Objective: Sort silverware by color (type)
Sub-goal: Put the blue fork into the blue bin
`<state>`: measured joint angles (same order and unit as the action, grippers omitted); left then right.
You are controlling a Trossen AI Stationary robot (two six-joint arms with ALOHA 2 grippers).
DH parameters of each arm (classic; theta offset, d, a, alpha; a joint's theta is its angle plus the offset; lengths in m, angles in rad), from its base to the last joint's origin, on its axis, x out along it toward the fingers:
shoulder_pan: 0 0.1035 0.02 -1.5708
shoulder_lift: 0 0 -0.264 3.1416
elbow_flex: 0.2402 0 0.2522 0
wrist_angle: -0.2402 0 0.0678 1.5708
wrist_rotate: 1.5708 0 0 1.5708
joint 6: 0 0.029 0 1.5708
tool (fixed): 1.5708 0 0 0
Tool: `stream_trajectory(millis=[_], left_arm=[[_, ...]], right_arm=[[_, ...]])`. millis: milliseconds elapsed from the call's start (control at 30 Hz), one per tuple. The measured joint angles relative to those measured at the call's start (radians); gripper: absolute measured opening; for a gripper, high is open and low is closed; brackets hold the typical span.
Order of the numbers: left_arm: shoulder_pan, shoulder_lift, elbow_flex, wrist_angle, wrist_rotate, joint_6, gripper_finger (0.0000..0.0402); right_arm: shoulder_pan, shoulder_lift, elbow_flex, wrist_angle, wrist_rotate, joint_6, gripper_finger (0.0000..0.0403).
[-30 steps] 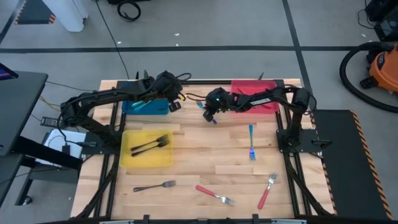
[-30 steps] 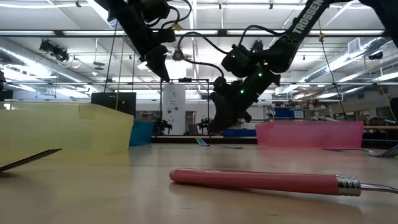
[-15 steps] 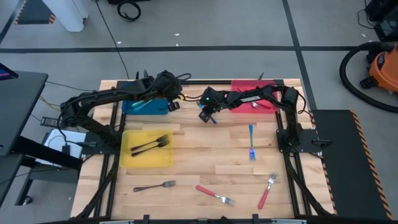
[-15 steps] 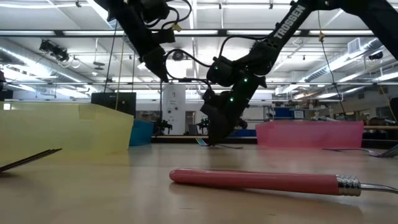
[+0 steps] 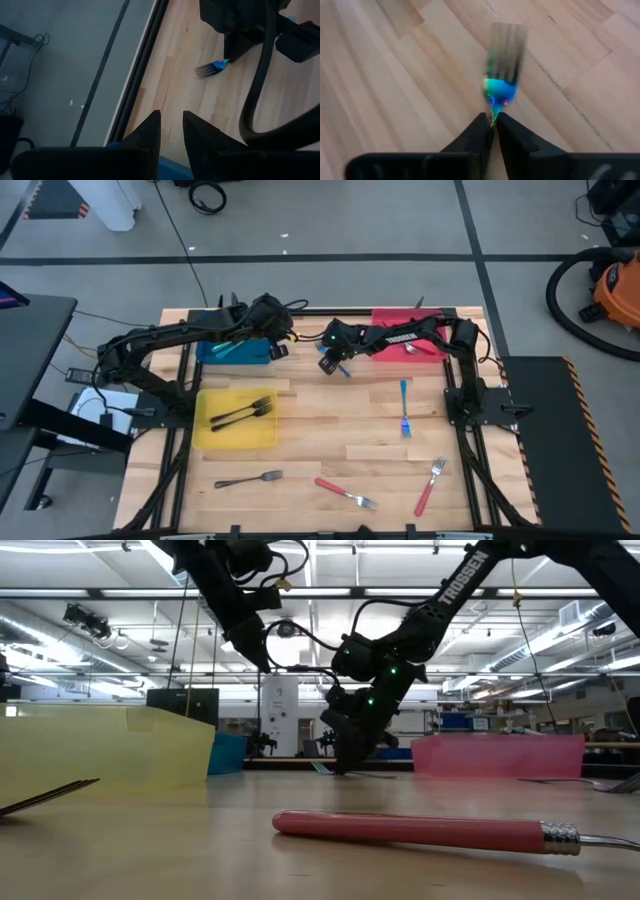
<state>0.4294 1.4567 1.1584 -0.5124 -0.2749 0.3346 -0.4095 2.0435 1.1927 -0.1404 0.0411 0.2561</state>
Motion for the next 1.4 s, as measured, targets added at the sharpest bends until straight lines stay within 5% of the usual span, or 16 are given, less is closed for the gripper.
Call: stream_trajectory(millis=[133, 833, 1033, 1400], left_arm=[[0.000, 0.000, 0.000, 0.001, 0.000, 0.002, 0.0082], [0.019, 0.000, 0.000, 0.000, 0.001, 0.019, 0.0082], [0.061, 0.000, 0.000, 0.001, 0.152, 0.012, 0.0082], [0.131, 0.000, 0.000, 0.029, 0.204, -0.014, 0.0082]], right_arm=[[-0.006, -0.004, -0.001, -0.004, 0.011, -0.020, 0.0011], [-0.030, -0.141, -0.009, -0.008, -0.014, -0.106, 0.0007], [-0.035, -0.224, -0.009, 0.003, -0.016, -0.154, 0.0007], [-0.035, -0.380, -0.006, 0.038, -0.016, -0.210, 0.0007]])
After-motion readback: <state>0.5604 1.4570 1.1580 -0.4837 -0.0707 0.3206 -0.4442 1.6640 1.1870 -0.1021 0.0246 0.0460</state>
